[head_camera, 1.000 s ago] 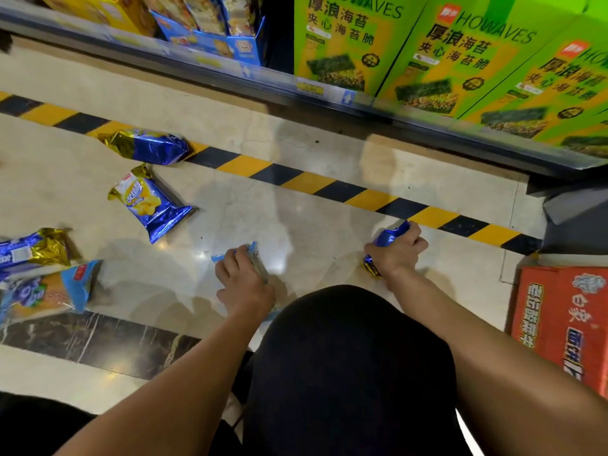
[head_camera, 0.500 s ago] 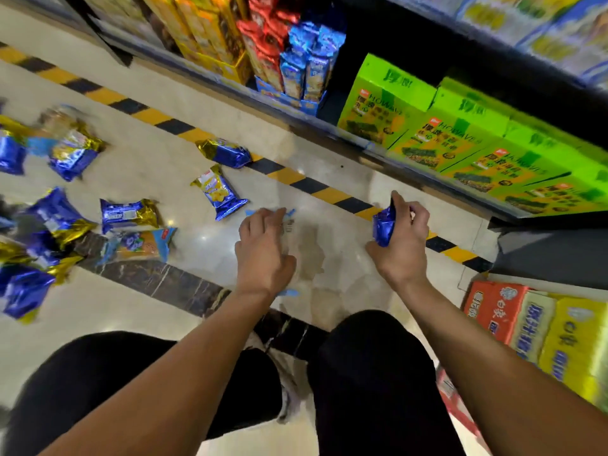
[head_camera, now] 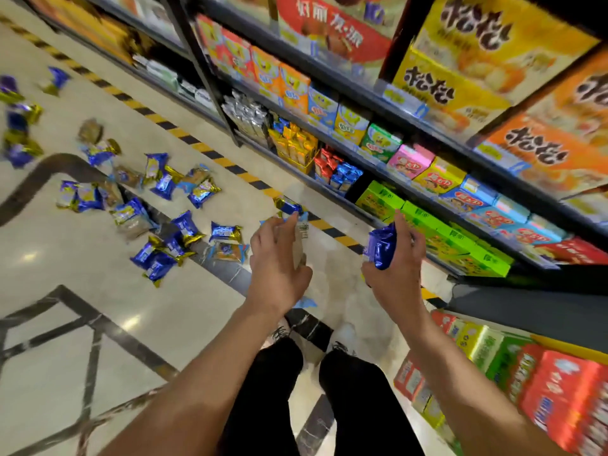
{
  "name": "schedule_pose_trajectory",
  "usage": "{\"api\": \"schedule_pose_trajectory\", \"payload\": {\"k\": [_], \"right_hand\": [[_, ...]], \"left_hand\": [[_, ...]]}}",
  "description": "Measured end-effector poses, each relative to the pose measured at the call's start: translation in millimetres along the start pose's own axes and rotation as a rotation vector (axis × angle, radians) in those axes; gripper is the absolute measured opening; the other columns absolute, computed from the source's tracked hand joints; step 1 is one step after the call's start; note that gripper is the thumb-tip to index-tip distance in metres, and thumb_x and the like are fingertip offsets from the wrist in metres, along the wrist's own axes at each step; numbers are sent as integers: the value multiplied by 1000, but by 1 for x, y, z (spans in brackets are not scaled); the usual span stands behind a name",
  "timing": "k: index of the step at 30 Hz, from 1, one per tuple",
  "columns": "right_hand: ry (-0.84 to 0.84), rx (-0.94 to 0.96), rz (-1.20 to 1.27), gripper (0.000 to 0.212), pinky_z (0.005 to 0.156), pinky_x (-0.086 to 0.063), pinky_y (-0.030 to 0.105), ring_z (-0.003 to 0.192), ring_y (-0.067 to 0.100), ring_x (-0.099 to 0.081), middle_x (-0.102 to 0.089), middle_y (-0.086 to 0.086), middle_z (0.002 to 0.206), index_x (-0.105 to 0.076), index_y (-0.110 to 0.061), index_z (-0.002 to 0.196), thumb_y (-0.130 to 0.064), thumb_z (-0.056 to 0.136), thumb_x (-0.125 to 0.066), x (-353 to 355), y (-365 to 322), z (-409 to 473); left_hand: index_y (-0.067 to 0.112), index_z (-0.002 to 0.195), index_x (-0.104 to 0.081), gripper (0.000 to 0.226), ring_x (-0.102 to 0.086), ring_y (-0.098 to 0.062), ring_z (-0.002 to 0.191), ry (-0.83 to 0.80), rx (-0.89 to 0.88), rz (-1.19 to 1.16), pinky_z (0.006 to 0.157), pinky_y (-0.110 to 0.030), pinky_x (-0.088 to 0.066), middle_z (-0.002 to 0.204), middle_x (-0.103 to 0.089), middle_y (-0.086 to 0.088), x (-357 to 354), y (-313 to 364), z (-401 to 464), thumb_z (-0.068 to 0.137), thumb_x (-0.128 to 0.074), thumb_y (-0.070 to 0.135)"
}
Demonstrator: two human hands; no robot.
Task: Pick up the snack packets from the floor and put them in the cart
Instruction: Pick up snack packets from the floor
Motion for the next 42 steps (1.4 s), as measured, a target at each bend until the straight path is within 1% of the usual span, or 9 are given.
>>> {"api": "schedule_pose_trajectory", "payload": {"k": [3,7,12,20,24,31,33,37,42], "right_hand": [[-62,58,62,97,74,-36,-5,103,-3,-35,-25,2,138,-25,-30,153,3,75,-73,20,-51,-21],[-168,133,159,98,84,-41,2,105,-6,-39,-29,0,138,-28,-29,152,4,73,-76,28,-95,-41],[-327,332,108,87,81,-24,-11,101,-19,-34,-35,6,136,-34,-20,149,0,77,-78,17,-129,-73],[-532,464,72,92,83,-28,-8,121,5,-39,-30,0,138,-32,-31,151,-22,75,-84,10,-151,-128],[-632,489,74,91,80,-37,-4,117,4,-47,-30,-7,135,-28,-43,149,-22,77,-81,-7,-173,-161],[-794,628,-3,99,83,-24,-10,123,-1,-31,-24,-13,138,-22,-35,154,-18,77,-82,-80,-232,-232],[-829,656,-30,102,91,-26,-4,127,1,-31,-22,-13,143,-18,-37,154,-20,77,-83,-107,-249,-259],[-876,722,-89,105,113,-37,36,139,13,-31,-18,-11,150,-15,-45,152,-28,74,-84,-163,-274,-310],[-892,752,-154,103,108,-44,40,135,12,-35,-19,-16,147,-14,-53,148,-37,74,-83,-219,-294,-357]], "left_hand": [[20,147,-43,86,-41,-33,120,67,-50,27,101,-46,-40,132,-40,-10,51,28,-18,63,-59,24],[29,147,-42,83,-36,-26,125,164,83,-43,112,-40,-33,132,-35,0,94,47,-48,66,-61,25],[33,146,-43,77,-39,-23,125,333,169,-181,113,-39,-31,128,-41,-3,111,59,-108,74,-67,24],[29,144,-48,73,-37,-19,125,526,345,-158,104,-18,-23,128,-42,3,127,51,-193,78,-79,34],[31,143,-48,77,-40,-19,121,634,422,-101,102,-22,-26,122,-40,8,161,40,-236,75,-84,22],[35,148,-40,80,-37,-19,122,767,549,-61,103,-24,-26,131,-43,-1,222,-15,-314,79,-81,25],[36,148,-40,81,-38,-18,124,808,589,-59,104,-22,-26,132,-43,-2,240,-35,-338,79,-81,24],[41,147,-40,80,-36,-17,124,882,668,-125,109,-34,-37,130,-39,2,273,-81,-380,80,-80,23],[42,147,-38,78,-32,-16,126,880,734,-153,108,-30,-34,133,-37,4,311,-138,-415,83,-78,24]]}}
Point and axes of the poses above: each hand's wrist, its own z-axis towards the middle knuckle, its own x-axis out of the back of the hand, y = z × x, the point moved 4 cm from there along z, towards the middle knuckle
